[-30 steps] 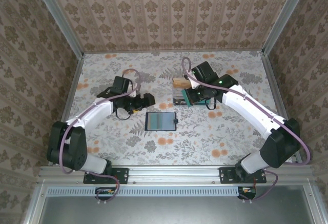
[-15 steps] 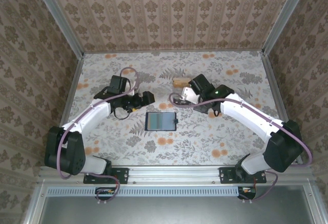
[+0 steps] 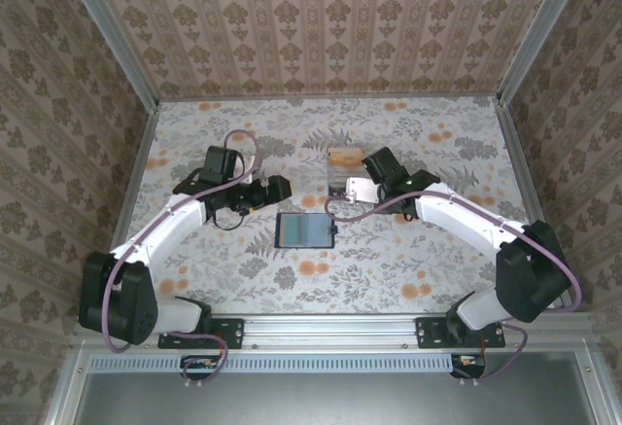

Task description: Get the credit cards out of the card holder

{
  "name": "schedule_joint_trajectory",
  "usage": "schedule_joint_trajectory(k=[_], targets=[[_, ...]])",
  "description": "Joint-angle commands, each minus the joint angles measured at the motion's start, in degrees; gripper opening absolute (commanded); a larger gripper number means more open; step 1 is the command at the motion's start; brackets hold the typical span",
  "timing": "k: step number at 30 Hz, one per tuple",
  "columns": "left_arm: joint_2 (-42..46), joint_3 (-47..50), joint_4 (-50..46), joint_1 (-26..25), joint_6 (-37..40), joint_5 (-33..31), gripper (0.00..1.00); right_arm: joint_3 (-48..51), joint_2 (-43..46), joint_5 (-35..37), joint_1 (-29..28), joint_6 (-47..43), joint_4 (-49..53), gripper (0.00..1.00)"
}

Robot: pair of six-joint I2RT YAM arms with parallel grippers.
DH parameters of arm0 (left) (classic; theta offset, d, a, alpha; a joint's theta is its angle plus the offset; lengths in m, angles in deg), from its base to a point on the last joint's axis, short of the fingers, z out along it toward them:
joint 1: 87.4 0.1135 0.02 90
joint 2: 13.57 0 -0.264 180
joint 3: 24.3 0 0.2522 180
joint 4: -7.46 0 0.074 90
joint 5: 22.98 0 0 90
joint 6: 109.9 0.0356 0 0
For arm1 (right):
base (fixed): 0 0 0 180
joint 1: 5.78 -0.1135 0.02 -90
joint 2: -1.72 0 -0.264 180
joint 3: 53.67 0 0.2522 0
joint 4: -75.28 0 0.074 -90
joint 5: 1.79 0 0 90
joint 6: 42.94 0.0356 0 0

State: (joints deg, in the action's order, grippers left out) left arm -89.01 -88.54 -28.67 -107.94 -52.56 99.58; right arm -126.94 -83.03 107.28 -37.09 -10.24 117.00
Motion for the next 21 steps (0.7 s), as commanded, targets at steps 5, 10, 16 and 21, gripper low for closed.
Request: schedule_joint_trajectory(k=[5,10,16,21], targets=[[1.61,1.08,-0.28,0.32,1.07,0.23,1.00,-1.49,-4.18,-3.75,2.29,0.16,-2.34,0.00],[1.80,1.32,-0.30,0.32,1.02,0.10,1.00,-1.58,-5.46,-4.37,2.56,0.69,-3.06,0.00],[1.61,1.61,-0.08,0.58,0.98,0.00,1.00,-2.46,-7.29,-4.46,2.74,1.31,-4.50,0.00],[1.52,1.63,-0.17,0.77,0.91,0.14,1.00,-2.20,-8.36,-4.63,3.37,1.05,-5.46,0.00]])
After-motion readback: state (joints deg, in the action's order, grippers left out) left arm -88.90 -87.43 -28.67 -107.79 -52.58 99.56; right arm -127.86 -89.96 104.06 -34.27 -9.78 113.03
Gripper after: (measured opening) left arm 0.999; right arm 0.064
